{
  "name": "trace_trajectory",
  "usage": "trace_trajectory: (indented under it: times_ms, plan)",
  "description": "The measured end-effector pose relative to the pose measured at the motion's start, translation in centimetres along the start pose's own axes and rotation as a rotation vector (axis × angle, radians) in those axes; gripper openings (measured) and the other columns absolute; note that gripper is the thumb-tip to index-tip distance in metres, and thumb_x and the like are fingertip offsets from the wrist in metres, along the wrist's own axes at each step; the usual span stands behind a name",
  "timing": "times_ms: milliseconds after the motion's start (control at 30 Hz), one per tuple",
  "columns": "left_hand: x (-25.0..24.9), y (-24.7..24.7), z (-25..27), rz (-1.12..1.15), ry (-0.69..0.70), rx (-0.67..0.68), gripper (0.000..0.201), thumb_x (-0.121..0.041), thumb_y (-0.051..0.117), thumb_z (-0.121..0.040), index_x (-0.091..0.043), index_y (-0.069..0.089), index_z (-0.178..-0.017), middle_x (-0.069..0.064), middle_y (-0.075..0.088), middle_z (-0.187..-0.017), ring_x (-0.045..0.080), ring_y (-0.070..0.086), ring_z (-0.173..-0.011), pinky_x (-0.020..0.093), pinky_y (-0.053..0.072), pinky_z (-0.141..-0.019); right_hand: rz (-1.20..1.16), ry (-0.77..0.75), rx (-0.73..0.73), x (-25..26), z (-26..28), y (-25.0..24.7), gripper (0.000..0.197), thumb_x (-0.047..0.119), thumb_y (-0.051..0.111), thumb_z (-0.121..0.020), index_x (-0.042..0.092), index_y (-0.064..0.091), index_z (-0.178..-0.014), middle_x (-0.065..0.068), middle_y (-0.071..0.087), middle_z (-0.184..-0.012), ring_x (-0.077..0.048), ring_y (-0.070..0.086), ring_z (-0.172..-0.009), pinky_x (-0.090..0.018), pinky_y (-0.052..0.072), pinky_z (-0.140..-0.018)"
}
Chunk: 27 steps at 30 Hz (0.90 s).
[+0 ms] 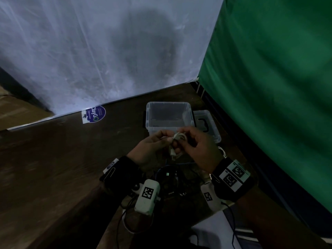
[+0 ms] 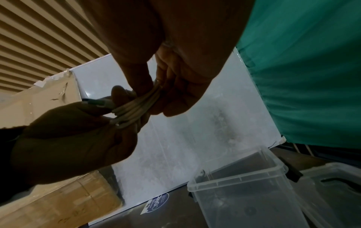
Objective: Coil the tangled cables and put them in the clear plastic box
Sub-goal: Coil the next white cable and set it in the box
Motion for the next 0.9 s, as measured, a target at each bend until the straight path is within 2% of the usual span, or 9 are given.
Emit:
trace_trajectory:
  times_ms: [133,267,367,433,533,700,767,833,900]
  plan:
    - [-0.2,0.2,0.2,-0.018,-0.037,0.027,0.025,-0.001,0.048,-0.093,-0.002,0.049,-0.118,0.023,0.055,-0.095,0.030,0.065,-0.081,0.039,0.056,-0.075,0.037,-0.024,-0.030,0.3,0.0,0.0,0.020,0.018,0.066,-0.093,0.028,0.064,-0.110,0.019,0.068,-0.094,0.003,0.067,-0.092,-0.015,0.054,-0.079]
    - [0.4,0.2,0.0,-0.122,-0.099,0.037,0.037,-0.009,0.050,-0.095,0.007,0.045,-0.128,0.022,0.055,-0.097,0.028,0.063,-0.084,0.036,0.055,-0.075,0.019,0.004,-0.054,0.2,0.1,0.0,0.003,0.023,0.064,-0.094,0.024,0.067,-0.094,0.013,0.071,-0.074,-0.001,0.069,-0.070,-0.015,0.054,-0.063]
    - [0.4,0.1,-0.2,-0.087,-0.078,-0.005,0.028,-0.011,0.047,-0.093,0.002,0.051,-0.118,0.021,0.050,-0.094,0.024,0.059,-0.076,0.031,0.055,-0.069,0.051,0.034,-0.027,-0.1,-0.3,-0.1,0.021,0.041,0.066,-0.090,0.020,0.068,-0.089,0.004,0.072,-0.077,-0.008,0.069,-0.072,-0.027,0.057,-0.063]
    - [0.3,-0.2,-0.4,-0.116,-0.048,-0.048,0.024,-0.012,0.045,-0.094,-0.001,0.052,-0.114,0.022,0.054,-0.100,0.024,0.060,-0.083,0.030,0.055,-0.071,0.041,0.079,0.015,-0.6,-0.8,-0.1,0.028,0.048,0.064,-0.087,0.022,0.069,-0.095,0.006,0.072,-0.085,-0.004,0.068,-0.078,-0.022,0.055,-0.067]
    - [0.3,-0.5,-0.7,-0.217,-0.028,-0.072,0.015,-0.007,0.042,-0.098,-0.003,0.054,-0.106,0.012,0.064,-0.093,0.018,0.064,-0.080,0.027,0.054,-0.069,-0.011,0.158,0.013,-1.6,-1.4,-0.2,0.016,0.038,0.069,-0.087,0.026,0.070,-0.098,0.009,0.070,-0.091,0.001,0.065,-0.084,-0.022,0.053,-0.075]
    - [0.3,-0.3,-0.6,-0.371,-0.023,-0.104,0.015,-0.015,0.044,-0.100,-0.004,0.053,-0.100,0.006,0.052,-0.076,0.013,0.050,-0.064,0.023,0.045,-0.061,-0.153,0.219,-0.087,-1.7,-2.3,-1.0,0.007,0.024,0.067,-0.091,0.028,0.065,-0.086,0.002,0.070,-0.088,-0.016,0.067,-0.087,-0.036,0.056,-0.081]
    - [0.5,0.2,-0.5,-0.376,-0.011,-0.086,0.026,-0.026,0.047,-0.099,-0.001,0.056,-0.095,0.012,0.050,-0.078,0.020,0.047,-0.068,0.029,0.042,-0.068,-0.137,0.173,-0.151,-1.2,-2.6,-1.6,0.013,0.022,0.067,-0.091,0.030,0.062,-0.082,0.003,0.068,-0.082,-0.009,0.064,-0.077,-0.029,0.053,-0.072]
    - [0.5,0.1,-0.3,-0.456,0.010,-0.119,0.036,-0.026,0.045,-0.100,0.007,0.056,-0.109,0.018,0.051,-0.090,0.027,0.046,-0.079,0.033,0.040,-0.075,-0.124,0.144,-0.174,-1.0,-2.7,-1.8,0.015,0.021,0.067,-0.091,0.029,0.061,-0.081,0.008,0.064,-0.076,0.002,0.058,-0.067,-0.019,0.047,-0.064]
    - [0.4,0.3,-0.4,-0.530,0.038,-0.111,0.034,-0.022,0.042,-0.102,0.007,0.053,-0.117,0.017,0.052,-0.088,0.026,0.046,-0.078,0.034,0.041,-0.074,-0.127,0.154,-0.189,-1.4,-2.7,-2.0,0.013,0.022,0.067,-0.092,0.028,0.062,-0.082,0.009,0.064,-0.076,0.003,0.057,-0.066,-0.017,0.046,-0.063]
Point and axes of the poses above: each hand's wrist, its own z-axis away from the middle knuckle, its own y-axis out of the palm, x = y × z, the point moved 8 cm from there along -z, towards the middle knuckle
